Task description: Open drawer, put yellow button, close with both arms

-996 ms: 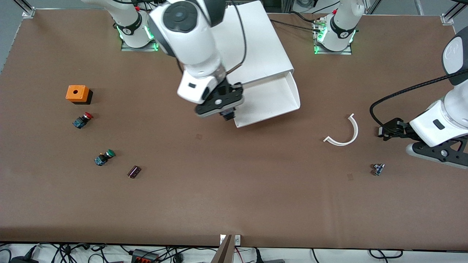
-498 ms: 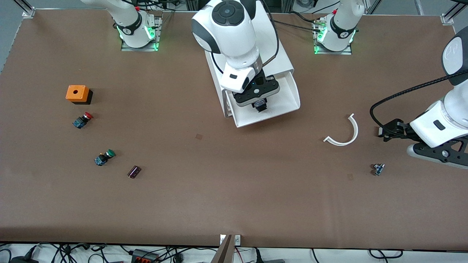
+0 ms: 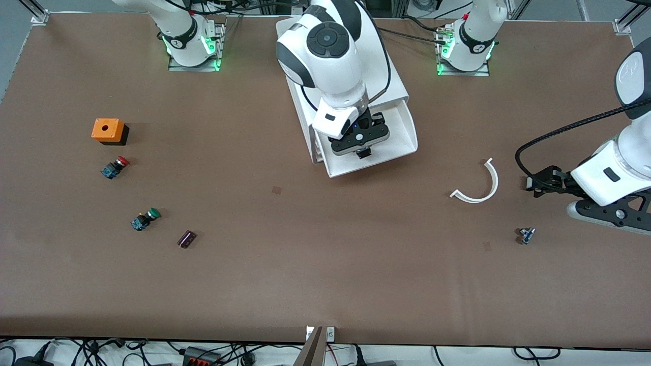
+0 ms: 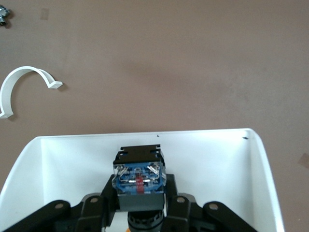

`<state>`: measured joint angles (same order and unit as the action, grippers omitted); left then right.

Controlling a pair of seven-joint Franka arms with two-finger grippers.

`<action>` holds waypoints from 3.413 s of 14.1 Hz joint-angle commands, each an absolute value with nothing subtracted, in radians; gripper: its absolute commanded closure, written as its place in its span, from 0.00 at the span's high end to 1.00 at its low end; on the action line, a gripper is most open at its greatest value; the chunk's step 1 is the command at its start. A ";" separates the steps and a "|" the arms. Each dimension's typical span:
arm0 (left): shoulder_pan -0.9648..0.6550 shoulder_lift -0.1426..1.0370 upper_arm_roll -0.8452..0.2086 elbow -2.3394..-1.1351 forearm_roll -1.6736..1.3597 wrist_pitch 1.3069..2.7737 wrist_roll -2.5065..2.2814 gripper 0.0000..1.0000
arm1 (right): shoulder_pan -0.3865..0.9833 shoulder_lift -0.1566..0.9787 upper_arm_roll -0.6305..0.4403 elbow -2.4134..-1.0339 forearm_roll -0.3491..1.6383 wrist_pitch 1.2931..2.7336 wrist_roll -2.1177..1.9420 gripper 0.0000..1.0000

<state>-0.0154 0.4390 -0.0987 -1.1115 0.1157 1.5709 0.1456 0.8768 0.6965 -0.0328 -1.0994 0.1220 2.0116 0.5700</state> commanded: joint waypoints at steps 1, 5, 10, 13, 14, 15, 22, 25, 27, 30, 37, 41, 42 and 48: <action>-0.011 0.449 -0.104 -1.085 0.135 1.562 0.138 1.00 | 0.888 0.719 -0.038 -1.060 0.140 1.961 0.624 0.00; -0.011 0.448 -0.106 -1.085 0.135 1.559 0.138 1.00 | 0.894 0.732 -0.038 -1.060 0.138 1.944 0.626 0.00; -0.011 0.448 -0.106 -1.085 0.137 1.559 0.138 1.00 | 0.905 0.749 -0.040 -1.058 0.138 1.953 0.624 0.00; -0.009 0.446 -0.107 -1.086 0.137 1.557 0.138 1.00 | 0.902 0.746 -0.043 -1.055 0.135 1.956 0.623 1.00; -0.009 0.446 -0.107 -1.085 0.137 1.557 0.138 1.00 | 0.897 0.746 -0.041 -1.046 0.137 1.965 0.621 1.00; -0.009 0.446 -0.107 -1.085 0.137 1.557 0.138 1.00 | 0.897 0.746 -0.040 -1.029 0.138 1.983 0.624 1.00; -0.008 0.440 -0.113 -1.112 0.052 1.534 -0.101 1.00 | 0.876 0.683 -0.090 -1.020 0.129 1.936 0.643 1.00; -0.017 0.442 -0.117 -1.179 -0.052 1.463 -0.144 1.00 | 0.883 0.654 -0.225 -1.022 0.123 1.882 0.632 1.00; -0.034 0.451 -0.121 -1.224 -0.104 1.480 -0.150 1.00 | 0.858 0.631 -0.264 -1.032 0.121 1.849 0.629 1.00; -0.109 0.462 -0.127 -1.282 -0.104 1.575 -0.295 1.00 | 0.757 0.624 -0.276 -1.032 0.118 1.696 0.568 1.00; -0.337 0.476 -0.129 -1.486 -0.097 1.905 -0.604 1.00 | 0.543 0.563 -0.276 -1.173 0.130 1.661 0.341 1.00; -0.397 0.463 -0.130 -1.577 -0.094 1.983 -0.673 1.00 | 0.405 0.526 -0.275 -1.235 0.132 1.651 0.169 1.00; -0.428 0.463 -0.129 -1.592 -0.094 1.983 -0.704 1.00 | 0.369 0.525 -0.275 -1.235 0.130 1.643 0.157 1.00; -0.457 0.404 -0.185 -1.689 -0.100 1.985 -0.784 1.00 | 0.256 0.433 -0.278 -1.230 0.126 1.589 0.121 1.00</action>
<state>-0.4648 0.4740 -0.1530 -1.6010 -0.0939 1.9685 -0.7649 0.2848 0.4970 -0.2913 -1.1979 0.1210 1.6088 0.1438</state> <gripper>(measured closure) 0.000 0.000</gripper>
